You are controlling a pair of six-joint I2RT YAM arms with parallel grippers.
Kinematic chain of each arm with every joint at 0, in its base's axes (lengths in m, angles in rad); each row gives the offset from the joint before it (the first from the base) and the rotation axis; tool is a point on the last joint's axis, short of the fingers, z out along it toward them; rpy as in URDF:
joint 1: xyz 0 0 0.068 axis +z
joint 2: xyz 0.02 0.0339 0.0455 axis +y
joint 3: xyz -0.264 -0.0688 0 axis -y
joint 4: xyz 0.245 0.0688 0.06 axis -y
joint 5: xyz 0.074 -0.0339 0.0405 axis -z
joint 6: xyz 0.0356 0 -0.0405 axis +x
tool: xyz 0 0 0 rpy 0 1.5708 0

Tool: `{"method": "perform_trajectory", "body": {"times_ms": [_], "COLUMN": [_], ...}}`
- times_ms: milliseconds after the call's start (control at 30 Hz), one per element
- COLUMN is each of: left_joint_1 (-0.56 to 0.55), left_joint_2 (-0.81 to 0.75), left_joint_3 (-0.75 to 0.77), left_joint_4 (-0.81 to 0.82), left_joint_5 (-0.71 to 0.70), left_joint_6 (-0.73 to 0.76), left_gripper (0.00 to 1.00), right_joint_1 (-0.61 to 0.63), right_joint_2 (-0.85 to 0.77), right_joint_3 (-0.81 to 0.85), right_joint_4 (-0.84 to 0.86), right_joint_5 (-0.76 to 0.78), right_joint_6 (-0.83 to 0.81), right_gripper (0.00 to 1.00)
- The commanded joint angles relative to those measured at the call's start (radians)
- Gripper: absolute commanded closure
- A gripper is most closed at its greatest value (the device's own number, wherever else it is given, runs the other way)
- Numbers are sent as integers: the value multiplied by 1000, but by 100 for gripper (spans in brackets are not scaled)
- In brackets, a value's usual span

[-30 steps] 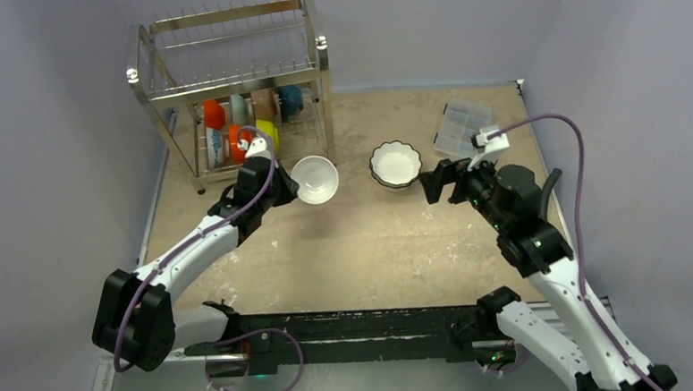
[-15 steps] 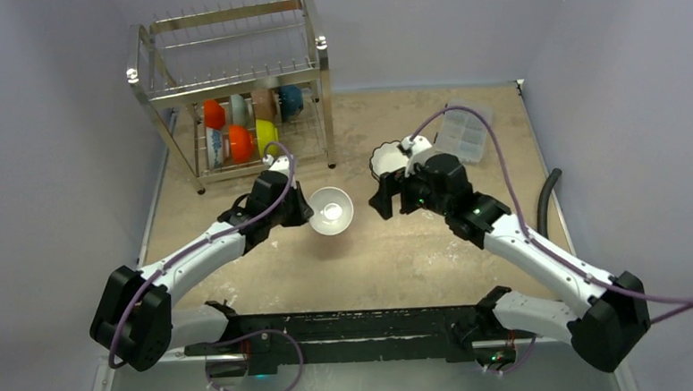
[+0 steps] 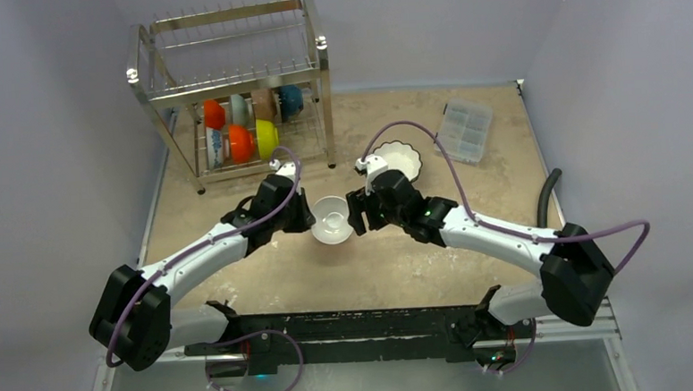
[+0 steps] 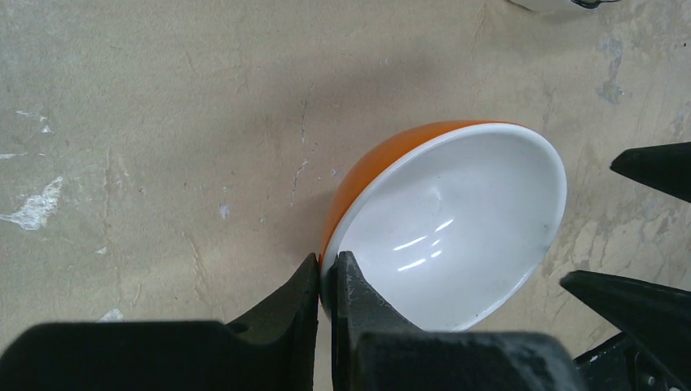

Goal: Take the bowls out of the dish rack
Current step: Place the bowl at the center of the board.

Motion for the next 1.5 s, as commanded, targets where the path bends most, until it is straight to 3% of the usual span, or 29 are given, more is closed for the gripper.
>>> {"method": "perform_trajectory", "body": {"times_ms": [0, 300, 400, 600, 667, 833, 1100, 1467], "left_joint_1": [-14, -26, -26, -27, -26, -27, -27, -25], "left_joint_2": [-6, -24, -38, -66, -87, -155, -293, -430], "left_joint_3": [20, 1, -17, -45, -49, -60, -84, -176], "left_joint_4": [34, 40, 38, 44, 45, 51, 55, 77], "left_joint_5": [20, 33, 31, 14, -1, -58, -158, -351], "left_joint_6": [17, 13, 12, 8, 8, 13, 26, 17], "left_gripper": [100, 100, 100, 100, 92, 71, 38, 16], "right_joint_1": [50, 98, 103, 106, 106, 106, 75, -251], "right_joint_2": [56, 181, 213, 221, 217, 188, 127, -60], "right_joint_3": [72, 145, 167, 192, 193, 164, 119, -10], "right_joint_4": [33, 13, -7, -56, -86, -143, -229, -256], "right_joint_5": [104, 257, 274, 270, 263, 202, 243, 138], "right_joint_6": [21, 43, 50, 55, 63, 94, 117, 79], "right_gripper": [29, 47, 58, 90, 99, 100, 100, 100]}}
